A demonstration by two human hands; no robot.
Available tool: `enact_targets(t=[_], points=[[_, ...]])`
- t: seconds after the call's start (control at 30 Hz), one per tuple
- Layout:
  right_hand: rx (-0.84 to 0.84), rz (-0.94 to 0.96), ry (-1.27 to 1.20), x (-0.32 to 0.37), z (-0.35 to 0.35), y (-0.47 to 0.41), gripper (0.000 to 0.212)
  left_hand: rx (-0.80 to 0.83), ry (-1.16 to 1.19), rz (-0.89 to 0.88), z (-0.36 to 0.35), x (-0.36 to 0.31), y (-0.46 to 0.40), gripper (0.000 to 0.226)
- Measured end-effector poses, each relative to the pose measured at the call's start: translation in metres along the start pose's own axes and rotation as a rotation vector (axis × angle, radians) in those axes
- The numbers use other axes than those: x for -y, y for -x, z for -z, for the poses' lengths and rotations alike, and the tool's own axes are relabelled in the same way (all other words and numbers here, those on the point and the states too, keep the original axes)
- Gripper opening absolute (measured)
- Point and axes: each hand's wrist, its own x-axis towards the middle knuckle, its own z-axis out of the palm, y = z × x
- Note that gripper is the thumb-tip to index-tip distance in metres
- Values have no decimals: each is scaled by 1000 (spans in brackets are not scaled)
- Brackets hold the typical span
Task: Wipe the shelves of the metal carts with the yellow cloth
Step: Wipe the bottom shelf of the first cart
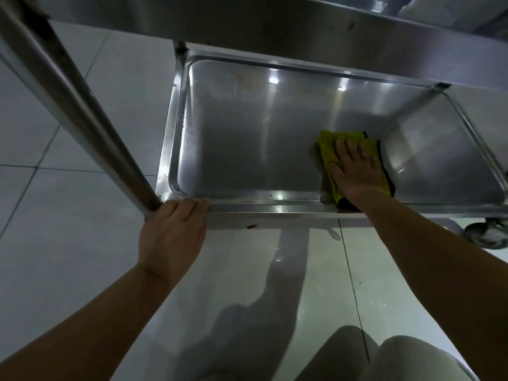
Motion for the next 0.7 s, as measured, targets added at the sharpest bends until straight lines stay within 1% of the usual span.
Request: enact_targets(t=[0.07, 0.13, 0.3, 0.47, 0.53, 0.6, 0.7], points=[[7, -41, -35, 15, 1, 2, 62, -7, -12, 25, -2, 0, 0, 24], [-15, -14, -32, 37, 2, 1, 60, -18, -17, 30, -2, 0, 0, 22], [-38, 252, -30, 122, 4, -7, 56, -15, -14, 17, -6, 6, 0, 22], [-11, 429, -60, 227, 10, -8, 55, -53, 2, 51, -9, 7, -2, 18], [8, 493, -67, 259, 10, -4, 55, -56, 9, 54, -8, 9, -3, 18], [28, 536, -77, 270, 11, -4, 57, -63, -1, 50, -7, 11, -2, 19], [38, 581, -32, 251, 17, -19, 64, -53, -8, 40, -4, 12, -2, 24]])
